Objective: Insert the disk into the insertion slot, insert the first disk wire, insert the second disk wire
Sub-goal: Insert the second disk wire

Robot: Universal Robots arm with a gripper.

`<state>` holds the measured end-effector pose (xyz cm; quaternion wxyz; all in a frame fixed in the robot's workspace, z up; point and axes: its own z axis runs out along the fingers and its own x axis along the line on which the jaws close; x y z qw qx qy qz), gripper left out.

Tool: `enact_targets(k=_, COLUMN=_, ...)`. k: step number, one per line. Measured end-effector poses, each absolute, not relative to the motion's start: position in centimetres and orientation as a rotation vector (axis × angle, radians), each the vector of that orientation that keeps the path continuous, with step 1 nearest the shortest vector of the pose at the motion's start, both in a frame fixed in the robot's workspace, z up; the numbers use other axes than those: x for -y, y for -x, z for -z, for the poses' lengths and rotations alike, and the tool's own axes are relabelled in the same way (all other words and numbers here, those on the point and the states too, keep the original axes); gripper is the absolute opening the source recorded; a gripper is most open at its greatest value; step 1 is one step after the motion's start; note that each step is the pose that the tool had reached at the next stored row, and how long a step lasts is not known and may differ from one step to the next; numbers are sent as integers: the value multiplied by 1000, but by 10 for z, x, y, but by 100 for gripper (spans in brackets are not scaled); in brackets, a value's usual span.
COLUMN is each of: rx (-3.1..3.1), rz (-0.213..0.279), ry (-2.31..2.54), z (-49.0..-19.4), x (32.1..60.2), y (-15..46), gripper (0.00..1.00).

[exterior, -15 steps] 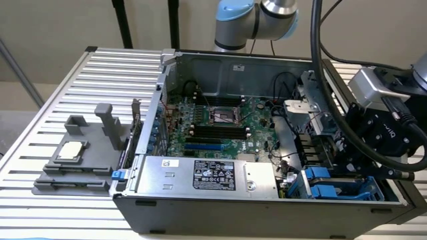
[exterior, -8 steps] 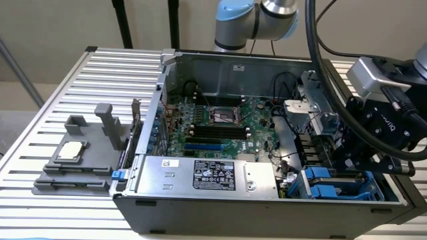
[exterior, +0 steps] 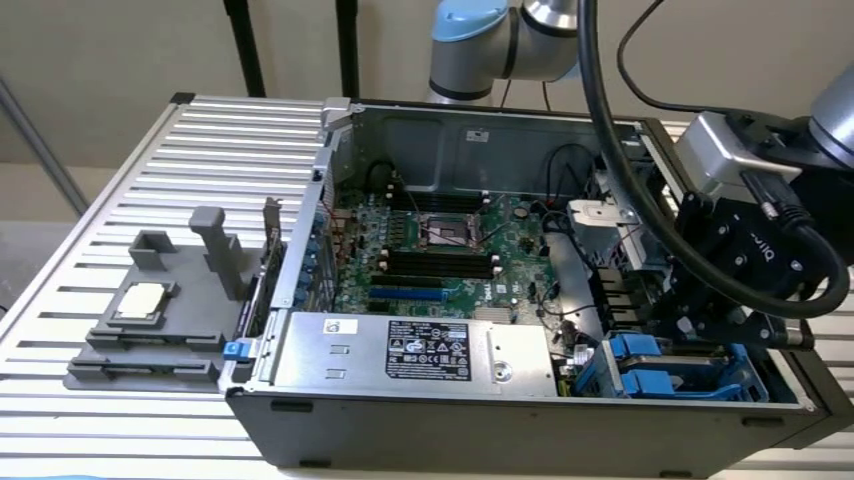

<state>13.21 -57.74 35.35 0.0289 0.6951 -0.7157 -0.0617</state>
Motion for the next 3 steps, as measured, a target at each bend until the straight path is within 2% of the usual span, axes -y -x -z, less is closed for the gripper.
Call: enact_targets(k=3, rx=2208, rz=190, ry=-2145, z=-354, x=577, y=-132, gripper=24)
